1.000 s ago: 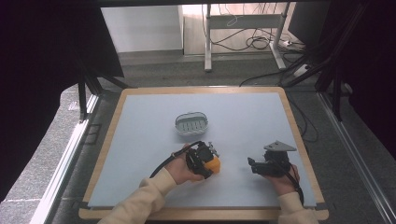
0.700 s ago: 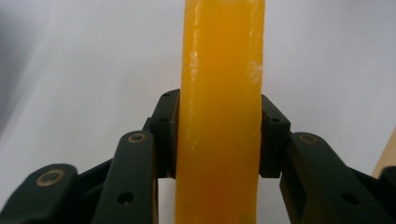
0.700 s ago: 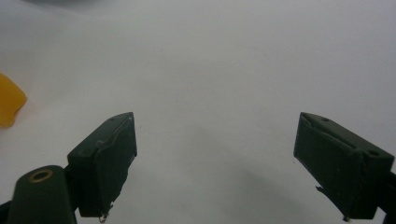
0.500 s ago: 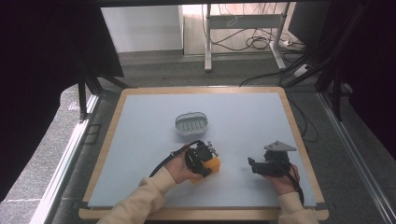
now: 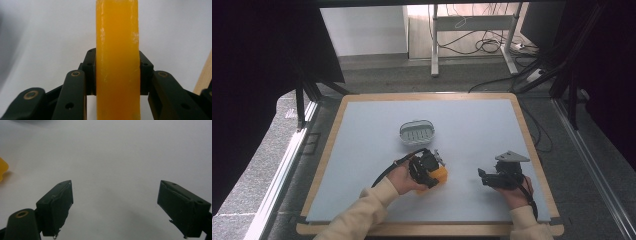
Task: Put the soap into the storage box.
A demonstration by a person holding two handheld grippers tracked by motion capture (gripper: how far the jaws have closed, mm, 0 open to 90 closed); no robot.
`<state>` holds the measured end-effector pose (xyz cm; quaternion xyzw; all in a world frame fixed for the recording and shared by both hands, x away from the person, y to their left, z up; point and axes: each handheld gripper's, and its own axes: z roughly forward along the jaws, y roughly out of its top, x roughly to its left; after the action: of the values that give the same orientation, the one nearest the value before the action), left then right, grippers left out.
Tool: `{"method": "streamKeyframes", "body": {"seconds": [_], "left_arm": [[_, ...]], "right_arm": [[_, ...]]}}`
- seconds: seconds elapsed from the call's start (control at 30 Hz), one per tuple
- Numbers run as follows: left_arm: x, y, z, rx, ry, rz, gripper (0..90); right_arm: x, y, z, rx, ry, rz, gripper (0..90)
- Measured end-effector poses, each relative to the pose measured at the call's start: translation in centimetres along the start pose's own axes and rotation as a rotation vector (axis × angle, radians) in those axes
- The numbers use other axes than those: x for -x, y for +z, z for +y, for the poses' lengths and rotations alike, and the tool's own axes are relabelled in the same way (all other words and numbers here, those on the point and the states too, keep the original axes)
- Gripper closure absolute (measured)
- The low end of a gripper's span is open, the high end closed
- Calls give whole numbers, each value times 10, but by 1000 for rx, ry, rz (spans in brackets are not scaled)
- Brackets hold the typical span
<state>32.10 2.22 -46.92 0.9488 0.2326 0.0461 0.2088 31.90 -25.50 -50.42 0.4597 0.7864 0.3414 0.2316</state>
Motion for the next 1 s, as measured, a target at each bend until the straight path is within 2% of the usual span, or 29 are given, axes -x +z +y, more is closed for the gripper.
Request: {"method": "streamKeyframes", "body": {"seconds": [0.43,1.0], "left_arm": [[-7,-12,-3,31,-9,-8,620],[-22,-31,-4,63,-37,11,620]], "right_arm": [[0,0,0,-2,-2,0,135],[0,0,0,-1,-2,-1,135]]}}
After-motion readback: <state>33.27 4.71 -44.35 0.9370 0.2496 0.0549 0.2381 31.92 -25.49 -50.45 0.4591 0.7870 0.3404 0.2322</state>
